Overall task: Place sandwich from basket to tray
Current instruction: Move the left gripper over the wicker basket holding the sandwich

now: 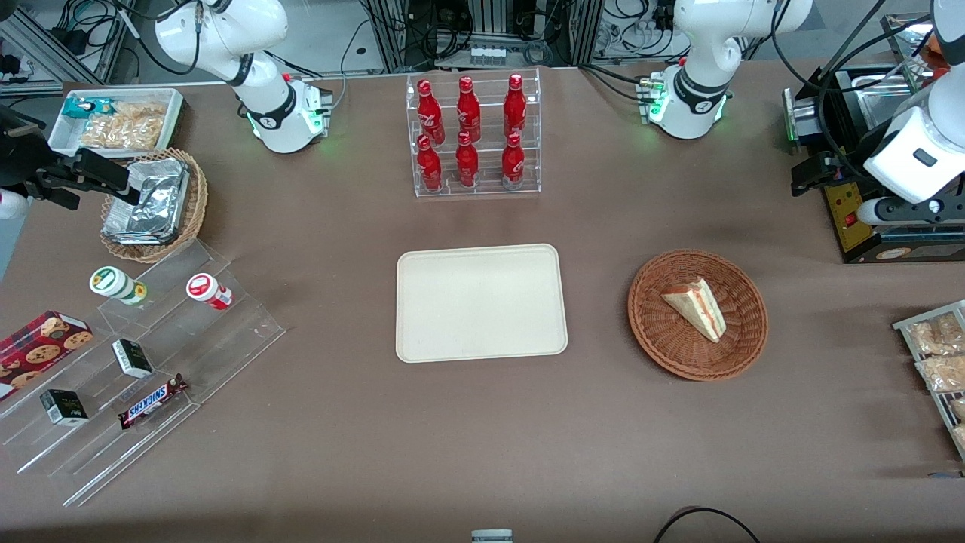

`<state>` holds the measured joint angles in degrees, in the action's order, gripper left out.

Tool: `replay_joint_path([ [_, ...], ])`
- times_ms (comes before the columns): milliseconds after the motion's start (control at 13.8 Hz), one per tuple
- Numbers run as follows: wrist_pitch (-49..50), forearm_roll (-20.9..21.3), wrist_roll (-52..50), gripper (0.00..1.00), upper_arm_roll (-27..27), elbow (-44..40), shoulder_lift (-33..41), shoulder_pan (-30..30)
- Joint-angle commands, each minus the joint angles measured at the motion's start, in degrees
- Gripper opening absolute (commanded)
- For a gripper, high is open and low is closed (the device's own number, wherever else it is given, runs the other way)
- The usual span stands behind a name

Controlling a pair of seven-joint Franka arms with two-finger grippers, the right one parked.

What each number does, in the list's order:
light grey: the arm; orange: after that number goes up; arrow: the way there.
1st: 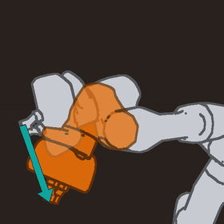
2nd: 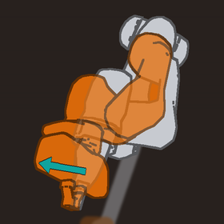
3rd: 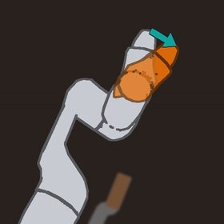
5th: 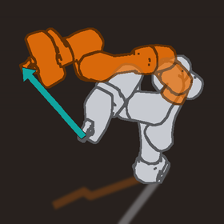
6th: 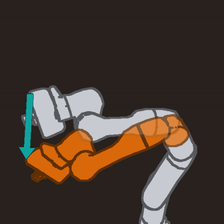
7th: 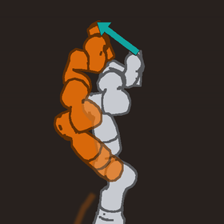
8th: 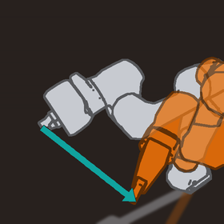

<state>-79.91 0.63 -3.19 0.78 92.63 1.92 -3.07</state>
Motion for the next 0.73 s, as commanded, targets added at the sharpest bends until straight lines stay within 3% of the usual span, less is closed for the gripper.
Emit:
replay_joint_path([
  [0, -0.9, 0.3, -0.6, 1.0, 0.1, 0.1, -0.5, -0.4],
  [290, -2.7, 0.4, -0.6, 1.0, 0.2, 1.9, -2.3, -0.4],
  [653, -11.1, 0.5, -0.9, 1.0, 0.2, 11.1, -2.0, -0.7],
])
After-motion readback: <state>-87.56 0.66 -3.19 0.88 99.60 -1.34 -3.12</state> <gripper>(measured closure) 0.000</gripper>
